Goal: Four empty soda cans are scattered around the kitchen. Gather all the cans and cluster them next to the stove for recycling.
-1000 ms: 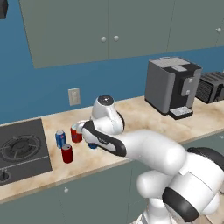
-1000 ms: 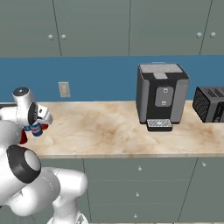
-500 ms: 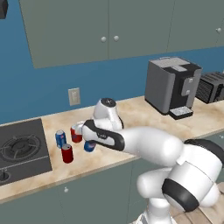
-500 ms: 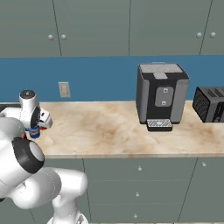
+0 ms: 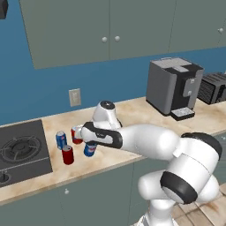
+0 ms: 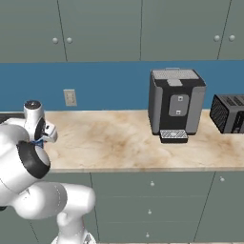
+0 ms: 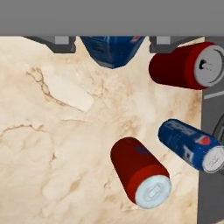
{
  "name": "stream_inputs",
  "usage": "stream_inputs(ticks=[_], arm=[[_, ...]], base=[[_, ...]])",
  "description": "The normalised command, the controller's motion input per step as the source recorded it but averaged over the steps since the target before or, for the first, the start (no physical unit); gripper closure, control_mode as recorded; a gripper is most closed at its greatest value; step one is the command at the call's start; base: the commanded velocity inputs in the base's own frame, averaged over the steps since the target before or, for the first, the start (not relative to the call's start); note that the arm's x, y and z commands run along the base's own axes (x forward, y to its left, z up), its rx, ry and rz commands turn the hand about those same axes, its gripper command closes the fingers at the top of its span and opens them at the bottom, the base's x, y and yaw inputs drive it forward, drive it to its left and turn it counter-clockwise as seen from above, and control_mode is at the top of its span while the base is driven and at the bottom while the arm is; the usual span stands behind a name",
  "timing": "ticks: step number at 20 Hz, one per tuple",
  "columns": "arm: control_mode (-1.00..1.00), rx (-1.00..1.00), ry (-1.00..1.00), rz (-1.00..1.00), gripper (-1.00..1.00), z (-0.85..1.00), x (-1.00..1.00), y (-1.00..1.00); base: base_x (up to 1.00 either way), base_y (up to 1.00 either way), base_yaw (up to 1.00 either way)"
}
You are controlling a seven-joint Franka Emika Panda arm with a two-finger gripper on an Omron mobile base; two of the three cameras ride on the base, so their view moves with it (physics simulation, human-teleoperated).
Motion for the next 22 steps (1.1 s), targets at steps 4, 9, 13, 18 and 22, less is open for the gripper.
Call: stream_inputs(ticks=[4,9,13,18,22], arm=[[-1.00,0.00,0.00,0.00,1.00,-0.20,0.05,0.10],[-1.00,0.00,0.00,0.00,1.00,-0.19,0.08,0.06],[-1.00,0.00,0.00,0.00,1.00,-0.16,0.12,0.03],[-1.00,0.00,0.00,0.00,1.00,-0.12,0.13,0.07],[-1.00,0.00,0.00,0.00,1.00,-0.11,0.13,0.09]], base=[[0.00,0.00,0.00],[0.00,0.00,0.00],[0.00,0.00,0.00],[0.00,0.00,0.00],[0.00,0.00,0.00]])
